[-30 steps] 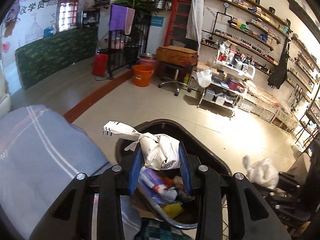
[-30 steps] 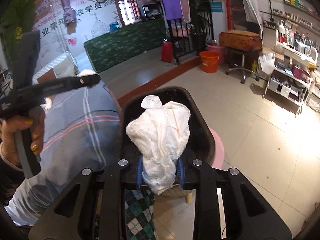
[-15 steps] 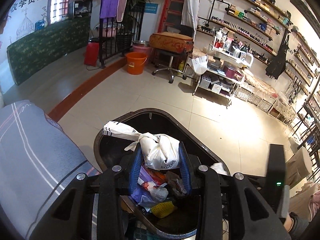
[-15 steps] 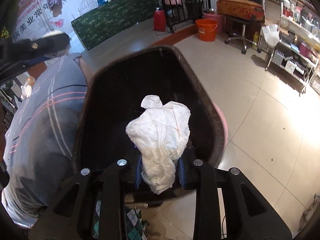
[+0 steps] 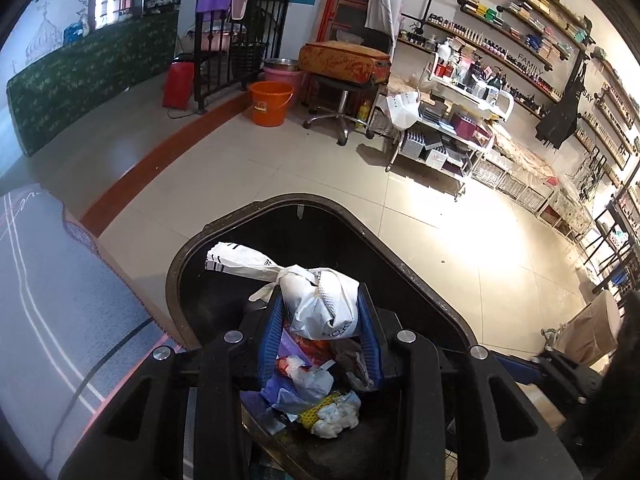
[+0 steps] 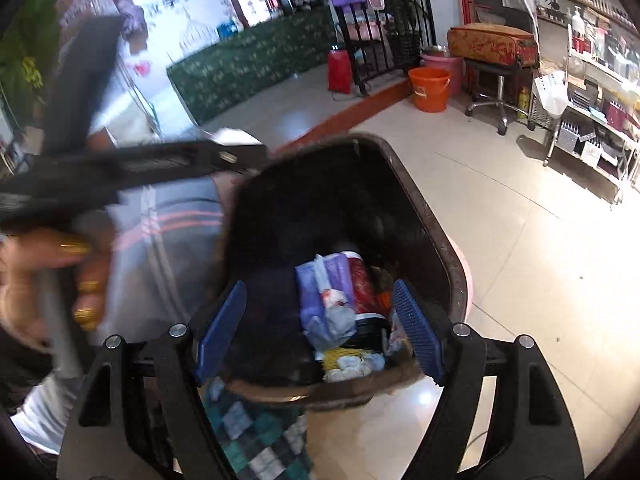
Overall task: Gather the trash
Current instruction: 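Carry both items over the black bin and open both tools to drop them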
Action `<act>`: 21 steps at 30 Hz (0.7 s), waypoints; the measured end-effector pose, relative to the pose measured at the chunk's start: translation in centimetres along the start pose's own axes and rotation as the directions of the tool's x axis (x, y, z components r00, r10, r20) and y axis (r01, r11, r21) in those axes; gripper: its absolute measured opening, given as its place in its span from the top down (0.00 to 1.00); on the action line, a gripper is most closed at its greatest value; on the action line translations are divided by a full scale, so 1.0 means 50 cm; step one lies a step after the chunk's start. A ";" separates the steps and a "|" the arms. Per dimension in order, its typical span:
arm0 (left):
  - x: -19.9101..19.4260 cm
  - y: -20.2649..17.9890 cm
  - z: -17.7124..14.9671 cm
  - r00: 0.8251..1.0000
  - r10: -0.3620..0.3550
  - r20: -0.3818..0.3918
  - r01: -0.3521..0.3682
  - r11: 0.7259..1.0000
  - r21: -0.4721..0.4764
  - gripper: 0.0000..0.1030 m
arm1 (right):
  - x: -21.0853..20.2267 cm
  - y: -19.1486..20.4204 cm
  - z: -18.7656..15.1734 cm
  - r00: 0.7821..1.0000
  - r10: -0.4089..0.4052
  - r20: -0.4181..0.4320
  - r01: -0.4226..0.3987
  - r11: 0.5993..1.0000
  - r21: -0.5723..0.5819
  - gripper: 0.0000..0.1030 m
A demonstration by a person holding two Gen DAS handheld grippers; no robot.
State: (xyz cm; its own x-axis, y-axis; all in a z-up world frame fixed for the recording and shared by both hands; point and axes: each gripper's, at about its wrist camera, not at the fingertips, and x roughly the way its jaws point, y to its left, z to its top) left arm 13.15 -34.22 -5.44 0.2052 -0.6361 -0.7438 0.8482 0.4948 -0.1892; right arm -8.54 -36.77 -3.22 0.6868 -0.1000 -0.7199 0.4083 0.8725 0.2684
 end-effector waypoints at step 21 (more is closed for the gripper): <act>0.112 -0.047 -0.044 0.963 0.004 -0.271 0.031 0.992 0.126 0.28 | -0.128 -0.011 -0.022 0.997 0.006 0.078 -0.011 0.998 0.069 0.26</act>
State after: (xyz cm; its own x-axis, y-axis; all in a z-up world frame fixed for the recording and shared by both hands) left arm 11.25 -37.65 -10.56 0.0687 -0.4497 -0.8905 0.9090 0.3961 -0.1299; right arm -13.81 -36.07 0.57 0.7339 -0.1319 -0.6664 0.4412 0.8385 0.3199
